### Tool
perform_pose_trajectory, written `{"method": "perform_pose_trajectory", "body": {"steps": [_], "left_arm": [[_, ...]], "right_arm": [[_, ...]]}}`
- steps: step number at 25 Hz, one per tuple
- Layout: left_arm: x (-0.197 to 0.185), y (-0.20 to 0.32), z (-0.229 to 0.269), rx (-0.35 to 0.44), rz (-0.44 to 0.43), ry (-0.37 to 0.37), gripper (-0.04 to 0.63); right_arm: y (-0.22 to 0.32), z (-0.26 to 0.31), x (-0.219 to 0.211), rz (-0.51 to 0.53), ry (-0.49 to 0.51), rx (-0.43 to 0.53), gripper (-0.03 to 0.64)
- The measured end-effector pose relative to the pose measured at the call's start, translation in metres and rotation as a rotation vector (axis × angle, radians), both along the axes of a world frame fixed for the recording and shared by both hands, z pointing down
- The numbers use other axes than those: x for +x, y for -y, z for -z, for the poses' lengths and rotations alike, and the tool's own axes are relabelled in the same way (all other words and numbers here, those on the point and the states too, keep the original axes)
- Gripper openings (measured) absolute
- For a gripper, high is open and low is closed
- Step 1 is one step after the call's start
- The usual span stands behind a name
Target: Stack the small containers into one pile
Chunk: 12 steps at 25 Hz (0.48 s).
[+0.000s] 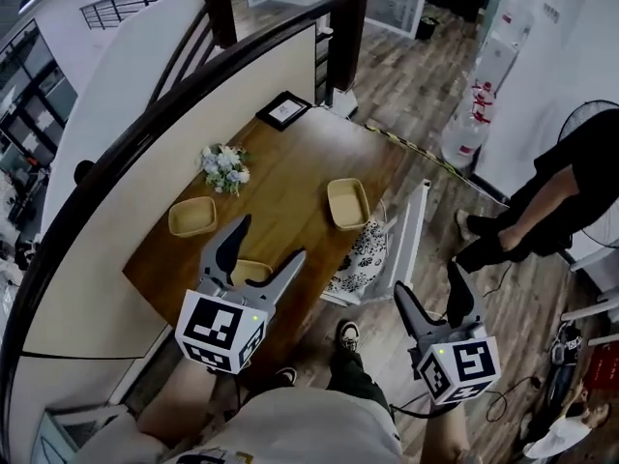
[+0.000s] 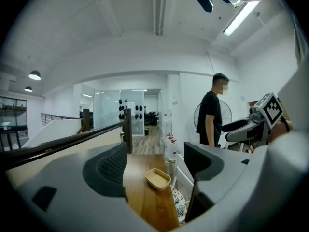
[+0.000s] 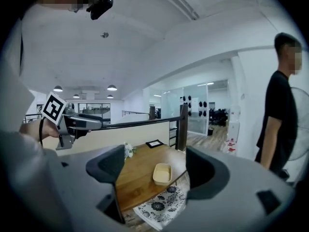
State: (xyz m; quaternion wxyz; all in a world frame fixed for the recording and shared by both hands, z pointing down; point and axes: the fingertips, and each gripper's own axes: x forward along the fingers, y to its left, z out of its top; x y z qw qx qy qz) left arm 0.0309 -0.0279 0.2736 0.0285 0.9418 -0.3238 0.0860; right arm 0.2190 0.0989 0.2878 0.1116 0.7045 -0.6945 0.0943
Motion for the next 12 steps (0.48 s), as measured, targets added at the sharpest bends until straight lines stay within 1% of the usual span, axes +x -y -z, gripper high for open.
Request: {"method": "perform_pose_trajectory", "body": {"steps": [3, 6, 12], "left_arm": [[0.021, 0.017, -0.004, -0.011, 0.06, 0.011, 0.374], [0.043, 0.027, -0.006, -0.015, 0.1, 0.033, 0.374], [0.066, 0.047, -0.003, -0.012, 0.202, 0.065, 0.374]], "right_arm": [[0.032, -0.004, 0.024, 0.07, 0.001, -0.011, 0.405], [0.057, -0.002, 0.047, 0.12, 0.016, -0.007, 0.401], [0.093, 0.0, 0.092, 0.193, 0.034, 0.009, 0.397]]}}
